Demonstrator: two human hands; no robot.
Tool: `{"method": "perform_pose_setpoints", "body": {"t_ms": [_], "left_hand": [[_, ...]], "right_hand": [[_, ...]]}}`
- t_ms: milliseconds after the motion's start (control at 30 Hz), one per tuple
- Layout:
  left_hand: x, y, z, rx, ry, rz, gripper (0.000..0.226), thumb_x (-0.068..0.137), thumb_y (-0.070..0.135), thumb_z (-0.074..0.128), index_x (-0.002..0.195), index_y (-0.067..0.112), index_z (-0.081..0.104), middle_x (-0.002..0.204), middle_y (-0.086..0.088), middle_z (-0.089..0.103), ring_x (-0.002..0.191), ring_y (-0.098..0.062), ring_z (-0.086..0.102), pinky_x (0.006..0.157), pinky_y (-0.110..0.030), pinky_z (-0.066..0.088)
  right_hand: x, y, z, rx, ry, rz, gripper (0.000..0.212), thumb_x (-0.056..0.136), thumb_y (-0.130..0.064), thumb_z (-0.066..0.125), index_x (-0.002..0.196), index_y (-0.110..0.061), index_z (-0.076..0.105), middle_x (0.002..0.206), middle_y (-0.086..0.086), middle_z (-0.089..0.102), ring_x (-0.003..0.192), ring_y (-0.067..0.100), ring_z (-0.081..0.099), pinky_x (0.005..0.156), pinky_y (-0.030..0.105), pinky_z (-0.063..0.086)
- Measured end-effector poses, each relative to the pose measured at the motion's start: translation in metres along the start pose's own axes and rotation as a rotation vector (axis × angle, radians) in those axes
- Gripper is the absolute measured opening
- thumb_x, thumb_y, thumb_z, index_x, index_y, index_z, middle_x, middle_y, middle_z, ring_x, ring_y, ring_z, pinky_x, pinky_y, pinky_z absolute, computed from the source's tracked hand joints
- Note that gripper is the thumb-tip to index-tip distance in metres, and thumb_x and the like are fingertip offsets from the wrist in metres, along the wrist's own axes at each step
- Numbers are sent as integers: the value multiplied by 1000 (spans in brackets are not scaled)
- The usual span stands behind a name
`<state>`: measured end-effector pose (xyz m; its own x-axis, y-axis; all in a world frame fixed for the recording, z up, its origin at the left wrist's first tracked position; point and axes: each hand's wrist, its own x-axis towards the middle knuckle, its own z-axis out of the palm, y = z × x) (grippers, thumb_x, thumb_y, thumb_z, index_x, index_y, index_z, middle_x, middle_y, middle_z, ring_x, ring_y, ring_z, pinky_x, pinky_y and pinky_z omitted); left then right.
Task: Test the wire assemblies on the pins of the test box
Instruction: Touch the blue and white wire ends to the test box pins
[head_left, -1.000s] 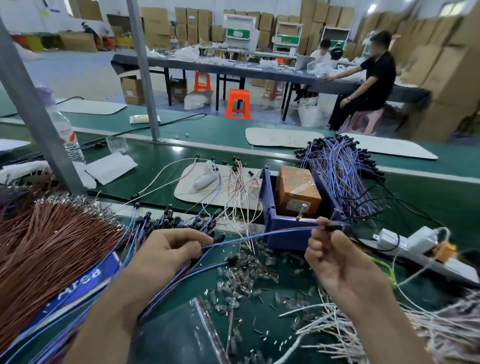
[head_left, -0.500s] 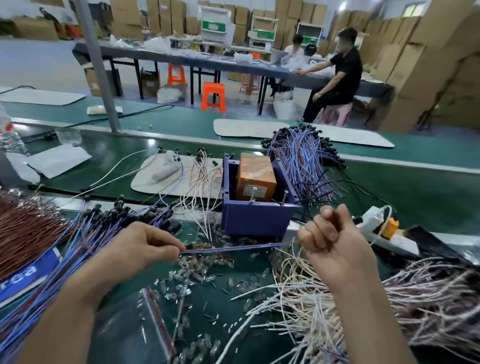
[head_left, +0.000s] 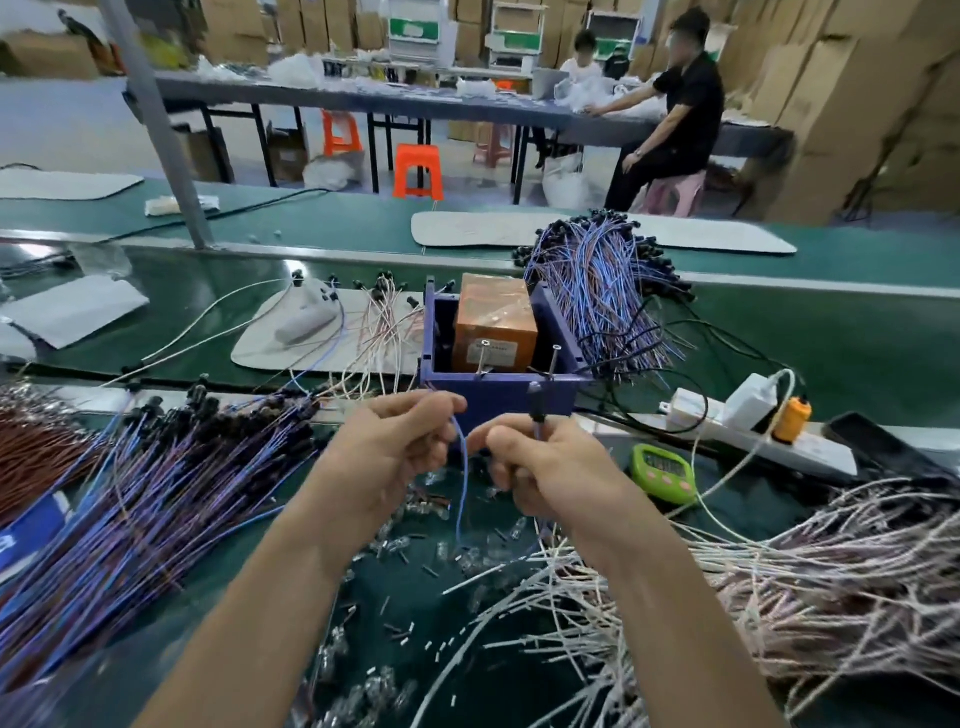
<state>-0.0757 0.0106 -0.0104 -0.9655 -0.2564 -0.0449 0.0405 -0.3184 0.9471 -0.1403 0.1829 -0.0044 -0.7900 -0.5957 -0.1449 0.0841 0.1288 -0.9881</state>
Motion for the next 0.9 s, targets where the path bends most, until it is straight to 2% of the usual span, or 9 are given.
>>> {"method": "perform_pose_setpoints", "body": {"t_ms": [100, 167, 233, 333, 367, 433, 700, 800, 900], "left_hand": [[6, -9, 8, 114, 53, 19, 34, 61, 42, 81, 79, 13, 83, 54, -3, 56, 46, -13, 52, 47, -20, 44], [9, -11, 9, 171, 85, 21, 39, 63, 46, 81, 83, 12, 83, 53, -7, 46, 48, -21, 45, 48, -26, 41], [12, -11, 8, 202, 91, 21, 39, 68, 48, 78, 88, 16, 84, 53, -4, 41, 51, -18, 37, 50, -24, 36], [12, -8, 12, 242, 32, 15, 12, 86, 27, 75, 86, 21, 85, 58, -1, 61, 53, -10, 53, 54, -17, 46], [12, -9, 13, 263, 4, 12, 12, 89, 18, 75, 85, 22, 85, 70, -3, 73, 62, -11, 65, 61, -18, 53], [12, -11, 15, 289, -34, 7, 17, 89, 11, 74, 83, 22, 85, 89, -6, 80, 78, -13, 75, 72, -19, 58], [18, -7, 15, 367, -108, 17, 11, 89, 11, 76, 80, 10, 82, 82, -10, 79, 74, -13, 73, 72, -20, 57], [19, -5, 11, 416, -131, -1, 15, 89, 18, 77, 76, 15, 83, 87, -7, 80, 80, -13, 76, 70, -16, 55], [18, -1, 7, 421, -176, -51, 9, 78, 26, 86, 87, 26, 85, 89, -6, 81, 79, -10, 75, 71, -15, 55]], "right_hand": [[-2, 9, 8, 72, -71, -2, 20, 104, -14, 56, 93, -7, 71, 52, -12, 53, 36, 1, 36, 40, 14, 29], [-3, 14, 9, 151, -93, 5, 18, 103, -12, 57, 94, -7, 72, 65, 1, 64, 38, 5, 27, 43, 20, 23], [-3, 17, 12, 239, -54, -10, 20, 101, -9, 59, 86, -12, 72, 74, 11, 69, 36, 5, 26, 42, 21, 22], [0, 22, 16, 299, 66, -30, 23, 96, -8, 67, 75, -16, 75, 70, 13, 70, 35, 5, 35, 39, 19, 27], [0, 23, 16, 306, 107, -40, 23, 93, -9, 71, 72, -16, 76, 70, 14, 71, 36, 5, 37, 39, 19, 28], [1, 25, 15, 289, 185, -57, 23, 90, -12, 76, 68, -19, 78, 70, 15, 72, 41, 7, 42, 41, 19, 30], [2, 29, 12, 295, 308, -104, 17, 80, -7, 83, 66, -13, 77, 61, 10, 68, 46, 9, 52, 44, 15, 37], [2, 29, 14, 290, 359, -137, 17, 77, -2, 85, 65, -9, 75, 59, 10, 67, 43, 6, 53, 44, 12, 40], [2, 31, 15, 260, 417, -147, 17, 75, -4, 88, 65, -8, 75, 62, 12, 70, 50, 11, 61, 52, 17, 48]]}}
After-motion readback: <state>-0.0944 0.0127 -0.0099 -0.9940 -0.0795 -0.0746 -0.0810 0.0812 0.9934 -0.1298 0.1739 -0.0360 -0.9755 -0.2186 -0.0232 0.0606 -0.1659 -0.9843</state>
